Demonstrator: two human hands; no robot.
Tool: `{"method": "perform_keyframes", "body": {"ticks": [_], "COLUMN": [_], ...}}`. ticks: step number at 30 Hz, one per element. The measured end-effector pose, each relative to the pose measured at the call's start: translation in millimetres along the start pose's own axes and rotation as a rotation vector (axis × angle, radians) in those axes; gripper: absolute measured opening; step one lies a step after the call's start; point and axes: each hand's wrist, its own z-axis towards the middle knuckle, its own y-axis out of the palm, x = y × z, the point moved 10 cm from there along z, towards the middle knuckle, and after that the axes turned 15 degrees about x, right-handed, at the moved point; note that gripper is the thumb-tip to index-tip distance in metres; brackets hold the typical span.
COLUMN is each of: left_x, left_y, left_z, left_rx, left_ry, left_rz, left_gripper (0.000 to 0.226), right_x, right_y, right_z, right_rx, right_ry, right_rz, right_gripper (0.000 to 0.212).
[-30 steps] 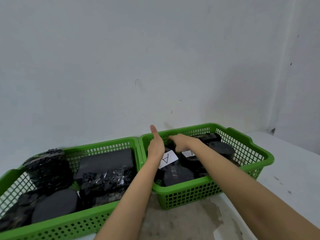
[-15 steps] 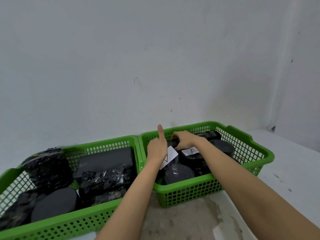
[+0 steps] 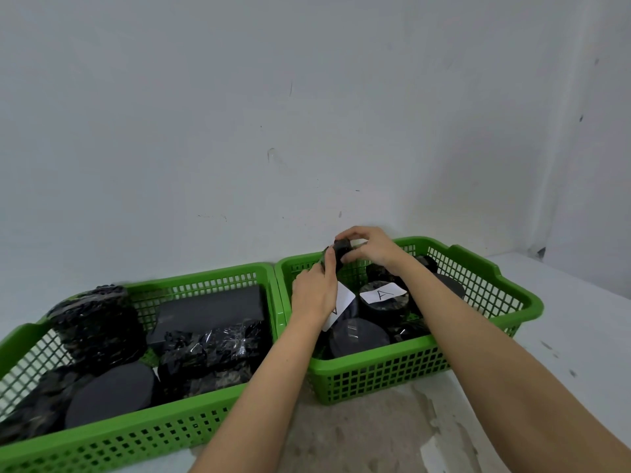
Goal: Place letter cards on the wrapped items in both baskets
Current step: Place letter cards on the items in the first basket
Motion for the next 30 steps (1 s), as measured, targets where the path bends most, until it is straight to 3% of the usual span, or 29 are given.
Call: {"method": "perform_keyframes", "body": {"ticks": [4, 7, 10, 13, 17, 19, 25, 30], "left_x": [-17.4, -26.6, -28.3, -34.0, -21.9, -19.4, -32.2, -48.5], "left_y": [10.9, 21.8, 29.7, 27.9, 7.4, 6.5, 25.8, 34.0], "left_z": [0.6, -4.3, -6.4, -3.1, 8.5, 8.7, 6.9, 7.5], "left_rx": [-0.071, -0.202, -0.255, -0.219, -0.017, -0.033, -0.208, -0.255], "left_ry": [-0.112, -0.126, -0.098, -0.166, -0.167, -0.178, -0.227, -0.280], "left_rz": [0.073, 0.209, 0.275, 0.251, 0.072, 0.012, 0.106, 0.233], "left_gripper": [0.053, 0.072, 0.075, 0.073, 0.047, 0.045, 0.052, 0.066], "right_x": [5.1, 17.9, 25.9, 28.7, 26.6, 25.9, 41.7, 44.1], "right_y": [-8.5, -19.4, -18.5, -17.7, -17.1, -13.8, 6.4, 25.6], "right_z": [0.3, 5.0, 8.6, 8.8, 6.0, 5.7, 0.6, -4.4], "right_rx": [0.109, 0.222, 0.230, 0.226, 0.232, 0.230, 0.082, -0.090], "right_ry": [0.093, 0.147, 0.144, 0.128, 0.103, 0.106, 0.162, 0.051], "right_rz": [0.088, 0.001, -0.105, -0.150, -0.201, -0.191, -0.290, -0.553], "right_gripper": [0.040, 0.044, 0.043, 0.046, 0.047, 0.052, 0.048, 0.049]}}
